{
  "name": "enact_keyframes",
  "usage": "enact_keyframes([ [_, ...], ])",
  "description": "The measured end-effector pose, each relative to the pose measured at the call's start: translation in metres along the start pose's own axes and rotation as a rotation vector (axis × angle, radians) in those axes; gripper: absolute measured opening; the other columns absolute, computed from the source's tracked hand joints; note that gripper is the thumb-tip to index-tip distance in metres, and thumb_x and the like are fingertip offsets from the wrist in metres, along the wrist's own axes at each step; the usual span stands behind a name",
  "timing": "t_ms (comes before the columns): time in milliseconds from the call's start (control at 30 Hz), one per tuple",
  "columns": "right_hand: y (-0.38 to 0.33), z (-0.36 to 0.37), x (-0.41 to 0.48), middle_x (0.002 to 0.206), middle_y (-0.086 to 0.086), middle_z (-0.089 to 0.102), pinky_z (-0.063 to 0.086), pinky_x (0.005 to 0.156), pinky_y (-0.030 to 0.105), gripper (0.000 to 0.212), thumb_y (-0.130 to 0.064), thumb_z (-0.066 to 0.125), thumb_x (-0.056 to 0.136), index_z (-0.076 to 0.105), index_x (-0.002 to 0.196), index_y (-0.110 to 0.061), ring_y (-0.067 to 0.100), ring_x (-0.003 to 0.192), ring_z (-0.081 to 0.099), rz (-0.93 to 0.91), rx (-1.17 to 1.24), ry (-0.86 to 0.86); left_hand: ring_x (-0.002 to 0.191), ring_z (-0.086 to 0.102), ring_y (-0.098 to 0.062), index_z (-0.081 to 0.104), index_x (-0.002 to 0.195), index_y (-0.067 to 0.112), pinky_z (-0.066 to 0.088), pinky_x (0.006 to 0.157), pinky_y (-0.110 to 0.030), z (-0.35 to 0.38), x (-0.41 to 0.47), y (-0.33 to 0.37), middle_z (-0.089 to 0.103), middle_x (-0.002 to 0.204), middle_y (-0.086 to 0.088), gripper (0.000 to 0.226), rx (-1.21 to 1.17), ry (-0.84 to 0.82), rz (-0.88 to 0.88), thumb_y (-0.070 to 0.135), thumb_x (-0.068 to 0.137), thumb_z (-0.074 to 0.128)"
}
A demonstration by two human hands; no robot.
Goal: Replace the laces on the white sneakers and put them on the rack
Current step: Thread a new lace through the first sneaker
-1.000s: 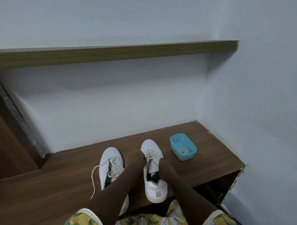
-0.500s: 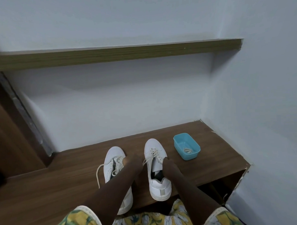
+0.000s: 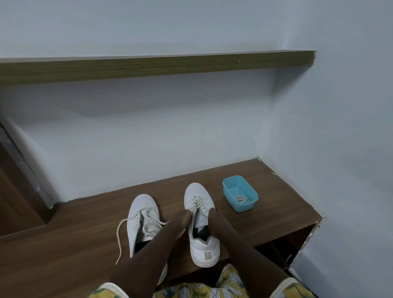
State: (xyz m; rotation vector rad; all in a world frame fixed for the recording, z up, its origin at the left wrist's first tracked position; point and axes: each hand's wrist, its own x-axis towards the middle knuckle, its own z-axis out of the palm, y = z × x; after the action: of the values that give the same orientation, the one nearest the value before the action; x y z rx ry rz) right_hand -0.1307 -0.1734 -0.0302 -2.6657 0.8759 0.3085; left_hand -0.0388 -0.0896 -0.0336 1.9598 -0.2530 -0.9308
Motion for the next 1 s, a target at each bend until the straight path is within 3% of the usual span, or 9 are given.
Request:
enact_keyframes([
  [100,0.003,0.004,0.006,0.136,0.019,0.044,0.042,0.098,0.03,0.045,-0.015,0.039,0.099,0.027,0.139,0.002,0.027,0.124,0.049,0.009,0.023,0.011,0.072,0.053,-0.016,0.058,0.1,0.004,0.048,0.073,-0.031,0.003,-0.001,0.0,0.056,0.086,-0.006,0.023,-0.266,-0.089,-0.04,0.015,0.099,0.037],
  [167,0.002,0.003,0.006,0.137,0.02,0.043,0.043,0.098,0.032,0.047,-0.015,0.039,0.099,0.026,0.14,0.003,0.028,0.124,0.05,0.016,0.02,0.01,0.075,0.056,-0.019,0.059,0.107,0.001,0.049,0.077,-0.034,0.003,0.004,-0.002,0.061,0.095,-0.009,0.025,-0.44,-0.08,-0.033,0.011,0.098,0.039],
  [267,0.003,0.005,0.007,0.139,0.02,0.041,0.042,0.1,0.032,0.046,-0.015,0.037,0.1,0.026,0.141,0.003,0.028,0.125,0.048,-0.005,0.013,0.015,0.084,0.059,-0.027,0.059,0.086,0.0,0.051,0.08,-0.037,0.001,0.012,-0.001,0.062,0.096,-0.02,0.031,-0.642,-0.01,-0.042,0.007,0.098,0.032],
  [333,0.004,0.006,0.009,0.14,0.02,0.04,0.041,0.101,0.031,0.046,-0.014,0.036,0.1,0.025,0.141,0.004,0.027,0.127,0.047,-0.013,0.001,0.022,0.085,0.058,-0.026,0.059,0.09,-0.002,0.049,0.083,-0.037,-0.001,0.017,0.0,0.061,0.097,-0.02,0.033,-0.738,0.012,-0.088,0.01,0.102,0.03],
  [467,0.005,0.008,0.011,0.142,0.021,0.039,0.039,0.102,0.031,0.048,-0.013,0.034,0.101,0.021,0.143,0.005,0.028,0.128,0.045,-0.009,0.009,0.04,0.095,0.053,-0.028,0.057,0.11,-0.008,0.041,0.1,-0.039,0.001,0.021,0.004,0.053,0.124,-0.018,0.032,-0.814,-0.007,-0.13,0.008,0.103,0.031],
  [600,0.007,0.008,0.01,0.144,0.022,0.036,0.037,0.103,0.03,0.047,-0.012,0.031,0.102,0.018,0.143,0.007,0.028,0.13,0.043,-0.024,0.015,0.063,0.107,0.051,-0.031,0.048,0.128,-0.011,0.037,0.1,-0.037,0.007,0.011,0.006,0.05,0.128,-0.019,0.032,-0.89,0.022,-0.083,0.003,0.1,0.038],
  [733,0.008,0.009,0.012,0.143,0.022,0.038,0.037,0.103,0.032,0.046,-0.012,0.032,0.101,0.022,0.143,0.005,0.029,0.13,0.044,-0.006,0.017,0.039,0.079,0.057,-0.025,0.059,0.1,-0.006,0.054,0.066,-0.03,0.0,0.019,-0.003,0.058,0.111,-0.018,0.013,-0.9,0.206,-0.075,-0.004,0.095,0.047],
  [900,0.008,0.011,0.012,0.139,0.02,0.043,0.039,0.102,0.032,0.045,-0.014,0.035,0.101,0.026,0.141,0.004,0.029,0.126,0.048,-0.02,0.062,0.042,0.104,0.062,-0.025,0.057,0.122,0.003,0.051,0.093,-0.035,-0.012,0.023,0.0,0.062,0.121,-0.016,0.037,-0.876,0.486,0.016,-0.002,0.086,0.063],
  [1000,0.007,0.01,0.012,0.14,0.02,0.041,0.039,0.102,0.031,0.045,-0.015,0.034,0.101,0.025,0.141,0.004,0.028,0.128,0.047,-0.007,0.105,0.061,0.094,0.06,-0.022,0.057,0.124,0.003,0.054,0.08,-0.035,-0.021,0.015,0.013,0.063,0.119,-0.015,0.038,-0.775,0.59,0.102,0.005,0.087,0.063],
])
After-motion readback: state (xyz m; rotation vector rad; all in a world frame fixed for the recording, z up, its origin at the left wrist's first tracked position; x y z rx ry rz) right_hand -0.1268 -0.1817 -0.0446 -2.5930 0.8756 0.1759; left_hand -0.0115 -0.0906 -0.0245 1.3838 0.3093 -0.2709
